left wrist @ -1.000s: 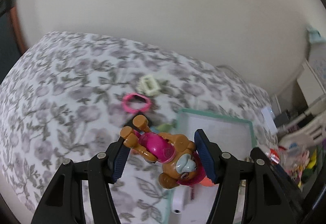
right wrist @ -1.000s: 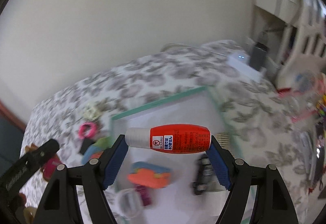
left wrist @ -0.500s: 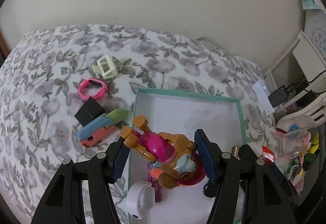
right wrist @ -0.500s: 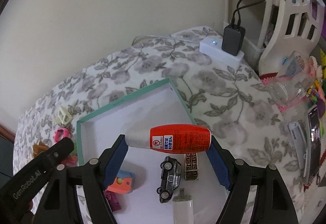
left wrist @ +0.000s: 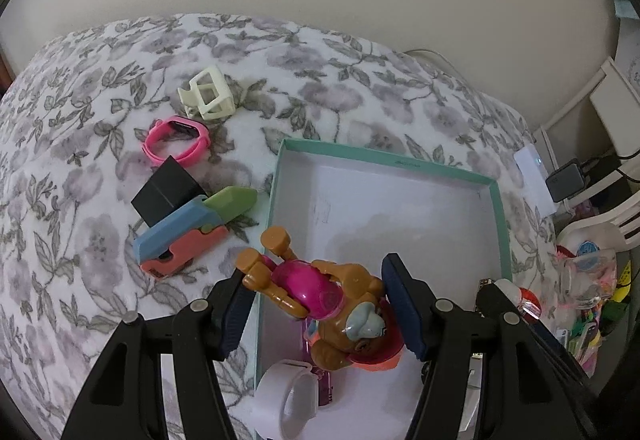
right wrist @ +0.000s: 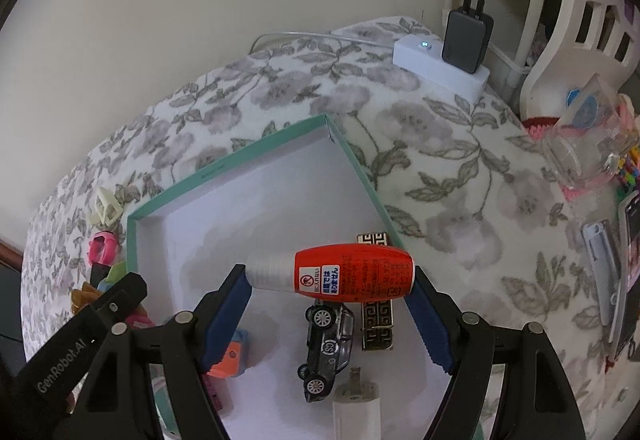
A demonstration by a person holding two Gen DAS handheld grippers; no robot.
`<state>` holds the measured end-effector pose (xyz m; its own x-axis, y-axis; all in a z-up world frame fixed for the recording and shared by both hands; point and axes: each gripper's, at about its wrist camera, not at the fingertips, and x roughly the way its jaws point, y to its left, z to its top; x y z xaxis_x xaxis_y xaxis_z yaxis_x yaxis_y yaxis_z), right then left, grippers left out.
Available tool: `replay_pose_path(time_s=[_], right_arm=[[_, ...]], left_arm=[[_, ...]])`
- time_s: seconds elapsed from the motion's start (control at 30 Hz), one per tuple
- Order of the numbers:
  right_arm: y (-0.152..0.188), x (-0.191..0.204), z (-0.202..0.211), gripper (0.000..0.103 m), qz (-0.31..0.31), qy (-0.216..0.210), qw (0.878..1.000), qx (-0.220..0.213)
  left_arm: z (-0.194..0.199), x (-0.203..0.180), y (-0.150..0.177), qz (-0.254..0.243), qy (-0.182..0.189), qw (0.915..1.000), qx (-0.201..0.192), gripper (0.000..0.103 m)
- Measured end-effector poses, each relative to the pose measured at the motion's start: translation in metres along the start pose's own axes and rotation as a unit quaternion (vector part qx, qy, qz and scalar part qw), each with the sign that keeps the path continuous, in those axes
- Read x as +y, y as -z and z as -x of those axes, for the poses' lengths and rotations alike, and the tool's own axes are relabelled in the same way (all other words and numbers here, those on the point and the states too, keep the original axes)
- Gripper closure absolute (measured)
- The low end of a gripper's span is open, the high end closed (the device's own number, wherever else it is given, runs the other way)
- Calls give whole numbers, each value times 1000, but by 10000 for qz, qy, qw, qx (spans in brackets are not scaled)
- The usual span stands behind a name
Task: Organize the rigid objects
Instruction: 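Lower the dog figure and bottle into the tray with both tools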
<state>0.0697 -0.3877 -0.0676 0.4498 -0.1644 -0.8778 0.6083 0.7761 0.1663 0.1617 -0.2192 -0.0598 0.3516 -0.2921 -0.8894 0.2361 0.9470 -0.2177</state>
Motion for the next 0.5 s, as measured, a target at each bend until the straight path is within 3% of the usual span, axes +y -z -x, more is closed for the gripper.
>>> replay_pose_path(time_s=[0.23,0.33,0.5], right_arm=[[-2,2,3,23,-11,-20,10000,14],[-3,4,5,22,42,-7,10000,3],[-6,9,16,21,151,19,9998,-121]], left_arm=[[1,-2,-2,-3,126,9999,37,38],[5,-1,-4,-5,154,9999,1,31],[15,5,-9,73,141,9999,-66,29]])
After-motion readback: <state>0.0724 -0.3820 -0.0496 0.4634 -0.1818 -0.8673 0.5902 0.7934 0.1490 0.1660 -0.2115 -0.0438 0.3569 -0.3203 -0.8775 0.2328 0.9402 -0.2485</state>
